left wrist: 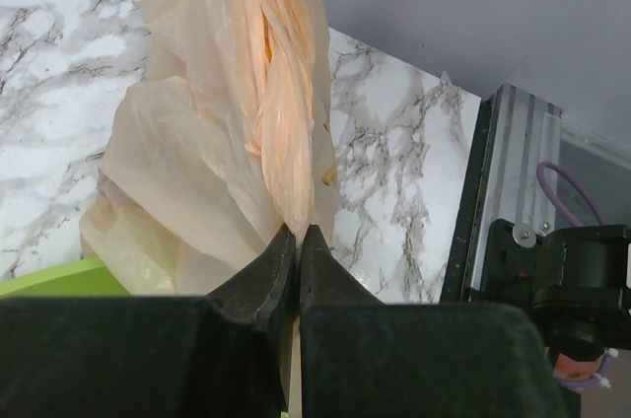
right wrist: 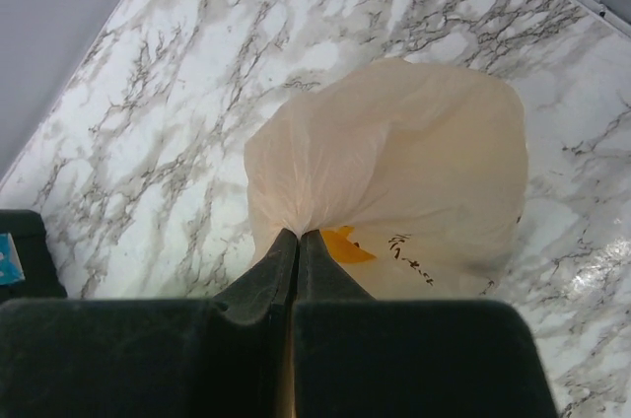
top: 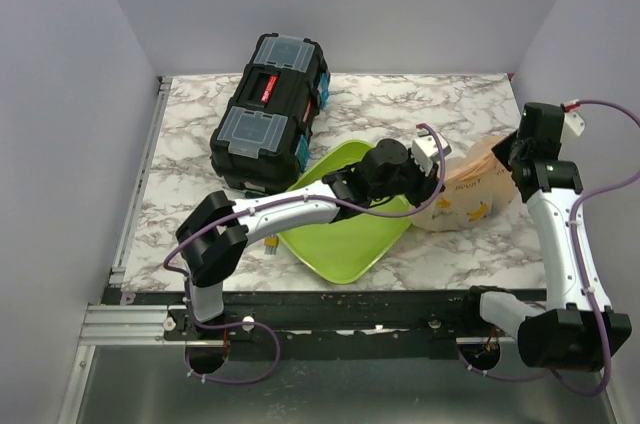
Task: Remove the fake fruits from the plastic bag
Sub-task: Untie the plastic bag at the center of the board, then adjust the plastic bag at the center of the board.
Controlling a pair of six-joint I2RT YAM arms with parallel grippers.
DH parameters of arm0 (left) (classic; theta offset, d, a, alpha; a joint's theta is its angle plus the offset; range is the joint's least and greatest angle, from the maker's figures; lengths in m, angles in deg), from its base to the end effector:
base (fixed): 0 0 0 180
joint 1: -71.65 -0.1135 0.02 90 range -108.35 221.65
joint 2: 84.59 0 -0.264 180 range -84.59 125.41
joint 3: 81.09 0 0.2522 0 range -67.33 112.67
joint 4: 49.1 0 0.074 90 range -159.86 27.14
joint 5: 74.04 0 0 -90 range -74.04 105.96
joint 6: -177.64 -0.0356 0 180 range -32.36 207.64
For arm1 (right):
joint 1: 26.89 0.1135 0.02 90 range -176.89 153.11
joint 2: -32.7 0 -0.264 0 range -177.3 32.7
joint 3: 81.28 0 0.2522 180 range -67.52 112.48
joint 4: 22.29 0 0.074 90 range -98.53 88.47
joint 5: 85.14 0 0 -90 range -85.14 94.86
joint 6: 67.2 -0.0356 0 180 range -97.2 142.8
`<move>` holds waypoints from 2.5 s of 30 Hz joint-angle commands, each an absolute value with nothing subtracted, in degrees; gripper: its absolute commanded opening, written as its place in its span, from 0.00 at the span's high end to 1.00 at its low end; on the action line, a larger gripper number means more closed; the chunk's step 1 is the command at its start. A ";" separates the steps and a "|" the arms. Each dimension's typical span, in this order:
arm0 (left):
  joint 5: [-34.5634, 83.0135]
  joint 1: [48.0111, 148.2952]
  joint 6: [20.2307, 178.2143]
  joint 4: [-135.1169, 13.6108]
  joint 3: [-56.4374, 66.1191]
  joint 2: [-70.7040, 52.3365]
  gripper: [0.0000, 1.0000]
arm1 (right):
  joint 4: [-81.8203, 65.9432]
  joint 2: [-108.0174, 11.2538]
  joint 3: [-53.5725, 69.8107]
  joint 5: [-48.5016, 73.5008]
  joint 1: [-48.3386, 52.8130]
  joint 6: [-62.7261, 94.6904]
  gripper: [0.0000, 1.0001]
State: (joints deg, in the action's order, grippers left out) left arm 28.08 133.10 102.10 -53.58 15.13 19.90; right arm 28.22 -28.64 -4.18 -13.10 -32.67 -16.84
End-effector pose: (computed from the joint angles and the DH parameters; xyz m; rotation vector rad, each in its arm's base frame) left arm 0.2046 -0.3916 0.3088 0.9199 1.7053 -1.1104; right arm 0.2225 -0.0336 0.3522 0.9879 1.9027 0.0026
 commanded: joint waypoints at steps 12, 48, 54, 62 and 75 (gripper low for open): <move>34.25 133.06 106.76 -54.24 10.39 17.45 1.00 | 28.49 -43.41 9.78 -3.56 -33.71 -5.74 0.61; 33.01 132.26 102.07 -57.71 11.17 14.57 0.60 | 30.68 -23.50 -2.41 19.29 -33.66 -11.00 0.57; 27.79 134.03 94.18 -61.35 16.12 15.03 0.43 | 31.59 -22.90 0.04 17.22 -33.64 -10.51 0.79; 14.32 139.12 82.28 -63.13 22.98 18.87 0.18 | 31.49 -23.85 1.86 17.70 -33.62 -10.71 0.86; 13.50 139.90 83.06 -68.51 31.95 22.08 0.74 | 31.41 -23.78 1.84 15.16 -33.67 -11.07 0.86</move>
